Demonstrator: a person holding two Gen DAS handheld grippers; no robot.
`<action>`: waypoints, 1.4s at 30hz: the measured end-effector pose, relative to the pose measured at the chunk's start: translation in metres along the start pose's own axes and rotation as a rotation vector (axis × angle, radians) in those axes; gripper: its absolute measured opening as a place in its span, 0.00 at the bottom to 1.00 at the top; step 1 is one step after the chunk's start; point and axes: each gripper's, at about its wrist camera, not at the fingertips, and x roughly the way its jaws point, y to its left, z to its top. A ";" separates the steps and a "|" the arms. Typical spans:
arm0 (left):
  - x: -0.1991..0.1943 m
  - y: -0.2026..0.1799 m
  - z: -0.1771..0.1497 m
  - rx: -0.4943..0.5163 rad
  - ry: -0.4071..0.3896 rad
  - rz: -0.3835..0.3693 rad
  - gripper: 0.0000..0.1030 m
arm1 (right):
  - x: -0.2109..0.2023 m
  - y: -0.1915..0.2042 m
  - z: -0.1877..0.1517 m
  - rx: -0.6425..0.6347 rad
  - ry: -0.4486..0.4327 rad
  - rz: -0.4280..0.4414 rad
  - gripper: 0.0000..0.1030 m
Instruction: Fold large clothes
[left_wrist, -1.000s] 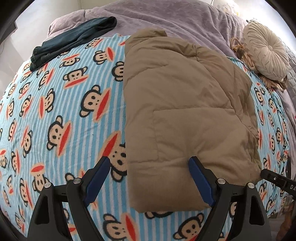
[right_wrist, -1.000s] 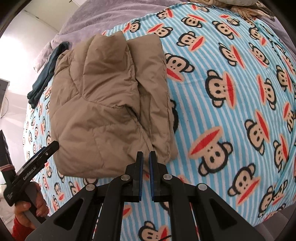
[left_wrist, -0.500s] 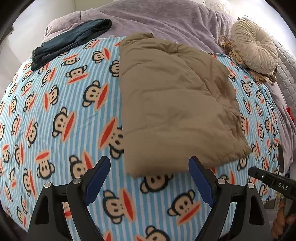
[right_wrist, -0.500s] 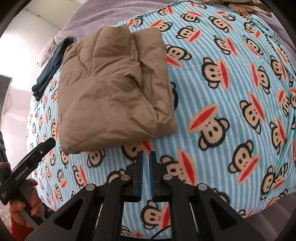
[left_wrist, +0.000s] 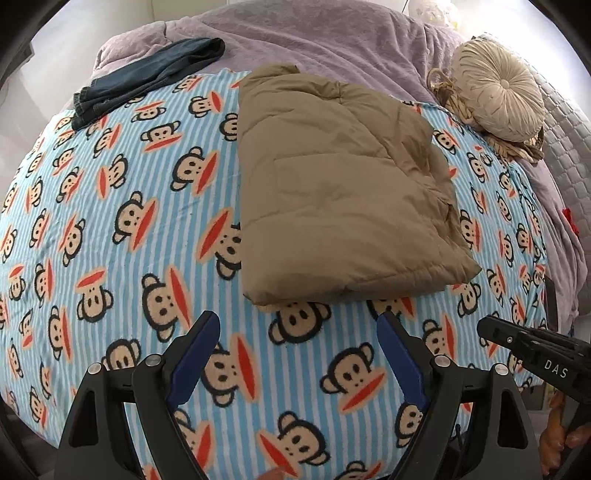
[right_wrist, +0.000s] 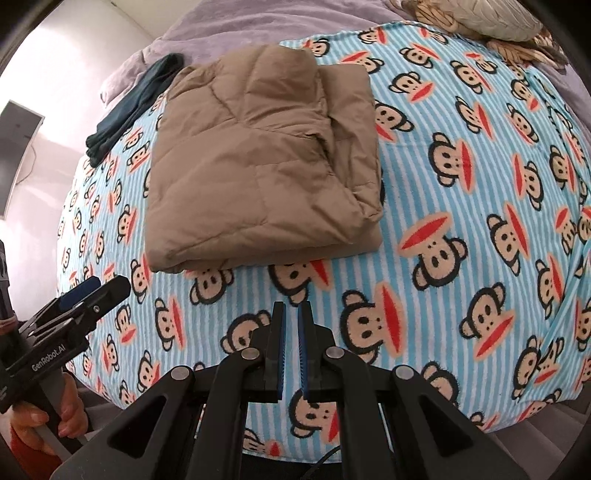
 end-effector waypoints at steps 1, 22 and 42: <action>-0.003 0.000 -0.001 0.000 -0.009 0.006 1.00 | -0.001 0.001 -0.001 -0.001 0.000 0.003 0.07; -0.081 -0.005 0.008 -0.025 -0.209 0.117 1.00 | -0.071 0.031 0.012 -0.041 -0.232 -0.115 0.85; -0.115 -0.016 0.021 -0.030 -0.279 0.169 1.00 | -0.108 0.053 0.017 -0.081 -0.342 -0.170 1.00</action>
